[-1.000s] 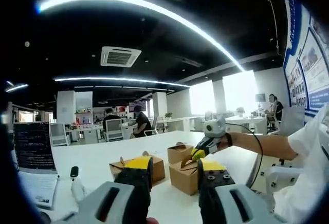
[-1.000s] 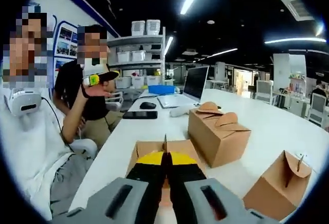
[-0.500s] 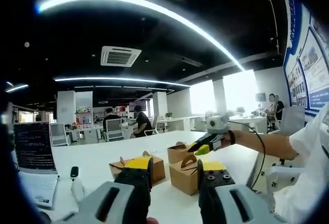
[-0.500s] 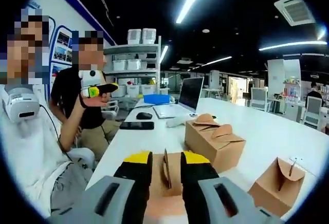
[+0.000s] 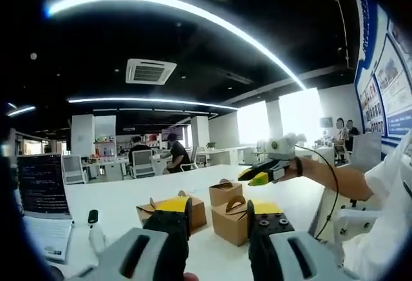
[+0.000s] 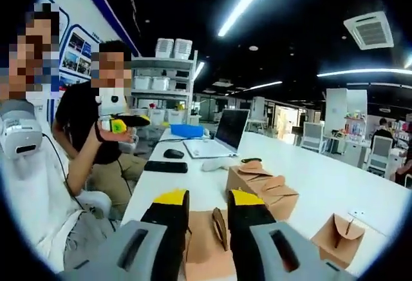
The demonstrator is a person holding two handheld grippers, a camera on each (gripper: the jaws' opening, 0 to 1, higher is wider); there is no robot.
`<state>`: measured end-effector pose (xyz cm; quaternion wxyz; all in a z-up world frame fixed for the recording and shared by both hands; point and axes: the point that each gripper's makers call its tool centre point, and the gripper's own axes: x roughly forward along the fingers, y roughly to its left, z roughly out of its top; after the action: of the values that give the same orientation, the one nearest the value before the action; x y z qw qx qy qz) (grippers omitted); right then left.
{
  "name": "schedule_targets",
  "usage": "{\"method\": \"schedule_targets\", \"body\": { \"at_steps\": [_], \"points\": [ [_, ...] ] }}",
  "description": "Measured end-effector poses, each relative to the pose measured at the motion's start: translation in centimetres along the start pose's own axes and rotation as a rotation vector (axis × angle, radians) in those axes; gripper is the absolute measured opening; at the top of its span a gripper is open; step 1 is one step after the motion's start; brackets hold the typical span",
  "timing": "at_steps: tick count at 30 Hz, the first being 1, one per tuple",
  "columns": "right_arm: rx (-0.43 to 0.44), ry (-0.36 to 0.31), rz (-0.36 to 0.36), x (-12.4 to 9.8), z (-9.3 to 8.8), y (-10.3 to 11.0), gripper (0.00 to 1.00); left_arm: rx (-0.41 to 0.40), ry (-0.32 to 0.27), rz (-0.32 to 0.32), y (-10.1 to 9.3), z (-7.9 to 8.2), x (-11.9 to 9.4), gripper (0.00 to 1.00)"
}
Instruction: Pick up one paper box from the group, open the paper box, and remove the item inside
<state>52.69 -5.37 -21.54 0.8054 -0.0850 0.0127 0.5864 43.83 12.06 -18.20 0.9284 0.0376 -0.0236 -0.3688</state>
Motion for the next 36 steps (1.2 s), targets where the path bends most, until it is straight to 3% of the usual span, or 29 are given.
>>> {"method": "schedule_targets", "body": {
  "at_steps": [10,17,24,36],
  "points": [
    [0.003,-0.031,-0.064,-0.9,2.4,0.9,0.25,-0.007,-0.012,0.008,0.2,0.3,-0.2,0.36],
    [0.085,-0.073,-0.109,-2.4,3.6,1.3,0.25,-0.008,-0.012,0.013,0.3,0.3,-0.2,0.35],
    [0.080,-0.063,-0.138,-3.5,3.6,1.7,0.25,-0.006,-0.016,0.008,0.1,0.4,-0.1,0.35],
    [0.028,-0.008,-0.259,-4.9,2.7,1.8,0.25,-0.005,-0.011,0.012,0.2,0.3,-0.1,0.35]
  ]
}}
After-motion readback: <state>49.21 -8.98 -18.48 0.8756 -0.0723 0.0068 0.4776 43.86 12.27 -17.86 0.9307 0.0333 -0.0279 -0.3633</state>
